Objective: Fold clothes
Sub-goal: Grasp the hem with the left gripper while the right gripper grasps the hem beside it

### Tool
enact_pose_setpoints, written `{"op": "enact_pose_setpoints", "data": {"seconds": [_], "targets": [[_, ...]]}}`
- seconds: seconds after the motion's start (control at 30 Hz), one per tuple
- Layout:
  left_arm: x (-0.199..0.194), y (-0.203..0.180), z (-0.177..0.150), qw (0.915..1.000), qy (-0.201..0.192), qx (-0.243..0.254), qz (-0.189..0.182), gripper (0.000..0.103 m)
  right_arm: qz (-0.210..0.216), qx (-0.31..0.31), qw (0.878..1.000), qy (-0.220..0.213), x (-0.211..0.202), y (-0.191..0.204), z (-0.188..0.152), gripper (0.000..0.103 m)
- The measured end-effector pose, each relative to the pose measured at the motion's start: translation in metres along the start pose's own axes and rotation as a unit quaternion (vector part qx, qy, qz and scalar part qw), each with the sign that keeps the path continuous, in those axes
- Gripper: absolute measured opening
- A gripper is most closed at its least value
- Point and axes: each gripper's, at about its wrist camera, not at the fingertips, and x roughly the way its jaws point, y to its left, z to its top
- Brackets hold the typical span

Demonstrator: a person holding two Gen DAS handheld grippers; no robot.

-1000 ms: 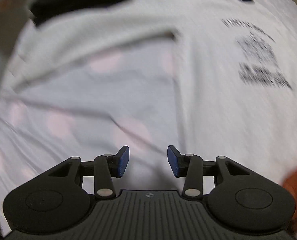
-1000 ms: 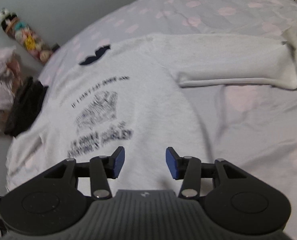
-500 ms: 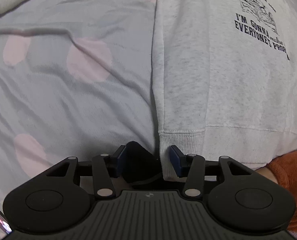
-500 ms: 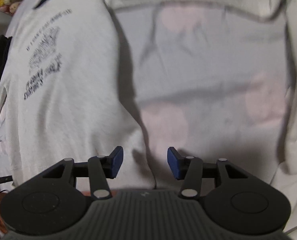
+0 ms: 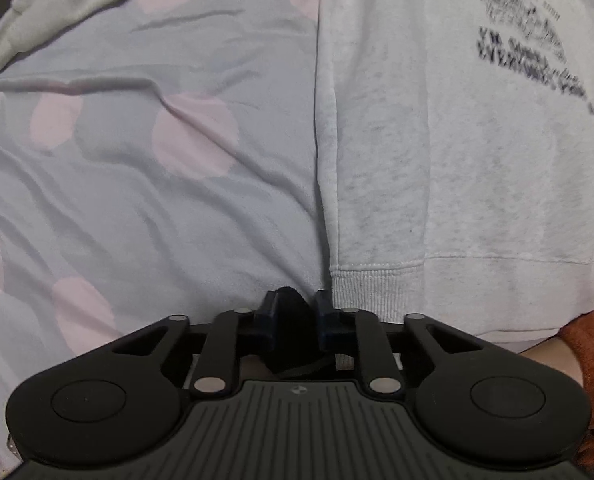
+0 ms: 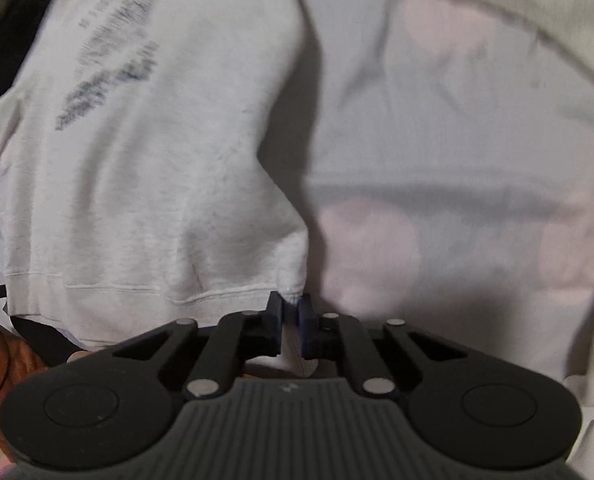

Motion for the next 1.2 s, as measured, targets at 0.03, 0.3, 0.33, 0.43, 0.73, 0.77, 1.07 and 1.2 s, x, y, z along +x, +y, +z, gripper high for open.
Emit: {"op": "enact_pose_setpoints", "data": {"seconds": [0.03, 0.3, 0.33, 0.43, 0.73, 0.77, 1.07, 1.2], "targets": [[-0.010, 0.004, -0.002, 0.9998, -0.012, -0.005, -0.012, 0.000, 0.003, -0.006, 1.000, -0.018, -0.012, 0.003, -0.003, 0.008], [-0.075, 0.008, -0.002, 0.9959, -0.072, -0.004, -0.055, 0.000, 0.018, -0.053, 0.990, -0.131, -0.125, 0.053, -0.012, 0.007], [-0.072, 0.004, -0.001, 0.9962, -0.062, -0.002, -0.061, 0.005, 0.011, -0.058, 0.989, -0.135, -0.133, 0.059, -0.017, 0.007], [-0.059, -0.002, -0.001, 0.9966, -0.034, -0.004, -0.075, 0.044, -0.015, -0.078, 0.987, -0.141, -0.145, 0.076, -0.030, 0.007], [0.014, -0.013, 0.004, 0.9971, 0.008, -0.012, -0.075, 0.053, -0.051, -0.082, 0.984, -0.149, -0.143, 0.081, -0.039, 0.007], [0.021, -0.015, 0.006, 0.9972, 0.005, -0.007, -0.074, 0.053, -0.052, -0.082, 0.984, -0.147, -0.141, 0.080, -0.039, 0.007], [0.017, -0.020, 0.002, 0.9956, -0.001, 0.013, -0.093, 0.012, -0.057, -0.064, 0.987, -0.139, -0.137, 0.069, -0.042, 0.007], [-0.036, -0.006, -0.008, 0.9923, -0.038, 0.034, -0.113, 0.012, -0.048, -0.057, 0.986, -0.148, -0.154, 0.062, -0.047, 0.006]]}}
